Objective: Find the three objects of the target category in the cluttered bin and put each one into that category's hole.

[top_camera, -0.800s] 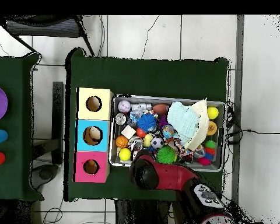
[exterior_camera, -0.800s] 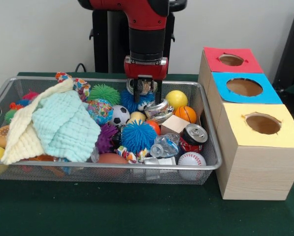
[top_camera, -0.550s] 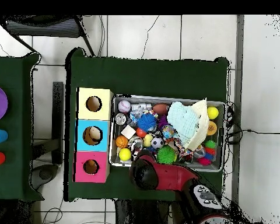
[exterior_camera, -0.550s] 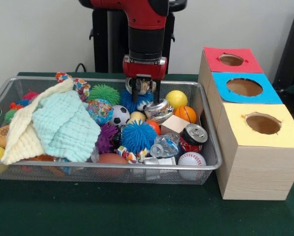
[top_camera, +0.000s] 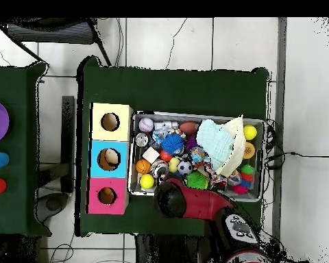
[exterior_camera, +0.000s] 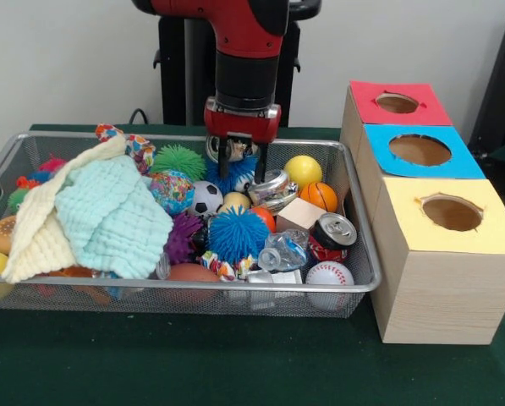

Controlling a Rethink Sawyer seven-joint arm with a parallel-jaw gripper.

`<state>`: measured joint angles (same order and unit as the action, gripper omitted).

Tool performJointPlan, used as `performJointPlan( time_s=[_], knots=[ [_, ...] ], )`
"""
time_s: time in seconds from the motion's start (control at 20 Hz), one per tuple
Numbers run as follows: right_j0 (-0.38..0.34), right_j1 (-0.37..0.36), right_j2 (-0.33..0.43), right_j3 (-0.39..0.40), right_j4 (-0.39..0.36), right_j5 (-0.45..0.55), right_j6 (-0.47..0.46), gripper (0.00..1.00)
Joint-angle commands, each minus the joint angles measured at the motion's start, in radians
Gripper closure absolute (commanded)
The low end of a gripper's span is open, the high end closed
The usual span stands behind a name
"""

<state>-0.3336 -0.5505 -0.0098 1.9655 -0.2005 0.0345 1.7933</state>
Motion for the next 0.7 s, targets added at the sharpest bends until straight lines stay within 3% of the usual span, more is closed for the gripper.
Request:
performJointPlan(
  time_s=[0.05,0.45,0.7],
  knots=[
    [-0.017,0.018,0.061,-0.139,0.106,0.146,0.142,0.00],
    [-0.062,0.024,0.129,-0.141,0.167,0.138,0.151,0.00],
    [-0.049,0.075,0.132,-0.194,0.194,0.112,0.143,0.00]
  ],
)
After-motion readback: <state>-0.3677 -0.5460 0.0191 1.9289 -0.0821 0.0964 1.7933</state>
